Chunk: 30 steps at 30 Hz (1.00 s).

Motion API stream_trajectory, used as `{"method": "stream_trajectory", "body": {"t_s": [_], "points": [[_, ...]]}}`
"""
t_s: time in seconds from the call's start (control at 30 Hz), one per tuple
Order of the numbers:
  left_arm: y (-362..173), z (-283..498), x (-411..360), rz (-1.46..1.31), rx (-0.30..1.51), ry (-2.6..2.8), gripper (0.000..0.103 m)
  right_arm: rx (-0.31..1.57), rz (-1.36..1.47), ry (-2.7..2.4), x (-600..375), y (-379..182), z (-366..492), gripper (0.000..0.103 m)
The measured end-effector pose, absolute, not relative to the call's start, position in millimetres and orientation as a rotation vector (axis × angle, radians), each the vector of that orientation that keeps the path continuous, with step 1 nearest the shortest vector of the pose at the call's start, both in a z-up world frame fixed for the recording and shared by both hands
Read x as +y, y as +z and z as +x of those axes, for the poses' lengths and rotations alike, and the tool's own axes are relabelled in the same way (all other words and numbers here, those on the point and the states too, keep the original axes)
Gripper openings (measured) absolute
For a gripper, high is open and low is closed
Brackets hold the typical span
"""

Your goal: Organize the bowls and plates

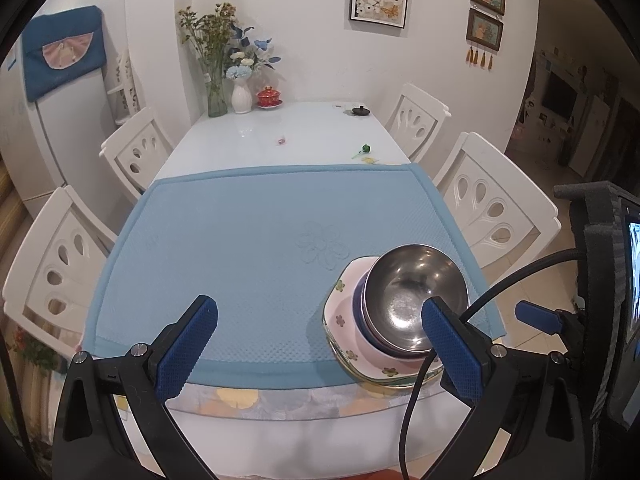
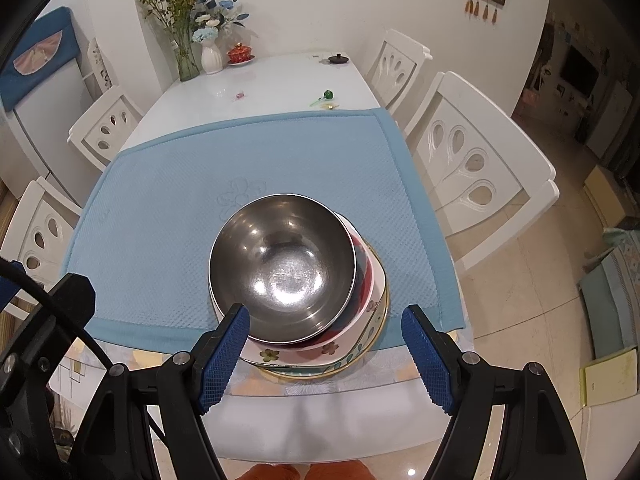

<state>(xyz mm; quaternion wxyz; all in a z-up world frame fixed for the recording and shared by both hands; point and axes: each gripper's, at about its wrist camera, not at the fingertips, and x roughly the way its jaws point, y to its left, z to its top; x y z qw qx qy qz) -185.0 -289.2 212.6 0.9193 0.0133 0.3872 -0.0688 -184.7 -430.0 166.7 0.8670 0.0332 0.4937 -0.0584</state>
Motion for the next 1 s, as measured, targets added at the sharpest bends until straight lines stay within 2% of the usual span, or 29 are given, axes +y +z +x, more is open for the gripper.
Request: {"method": "stream_trajectory", "body": {"t_s": [1.0], "points": [[212, -177, -298, 0.045, 0.805, -0.109, 0.102, 1.037, 0.053, -0.1, -440, 163, -176, 0.076]]}}
